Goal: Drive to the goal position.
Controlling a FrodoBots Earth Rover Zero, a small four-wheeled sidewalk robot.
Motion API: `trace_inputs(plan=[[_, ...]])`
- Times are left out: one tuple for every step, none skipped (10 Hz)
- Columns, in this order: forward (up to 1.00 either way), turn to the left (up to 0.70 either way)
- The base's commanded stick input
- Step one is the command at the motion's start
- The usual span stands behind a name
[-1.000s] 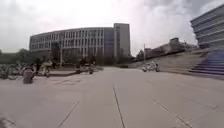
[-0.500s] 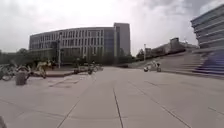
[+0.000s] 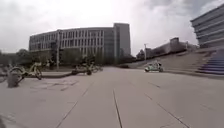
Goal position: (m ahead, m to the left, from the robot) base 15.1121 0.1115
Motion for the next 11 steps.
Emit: trace_inputs(plan=[[0.7, 0.02], [0.7, 0.02], [0.7, 0.02], [0.7, 0.02], [0.7, 0.02], [0.7, 0.02], [0.7, 0.02], [0.7, 0.02], [0.7, 0.02], [0.7, 0.02], [0.7, 0.02]])
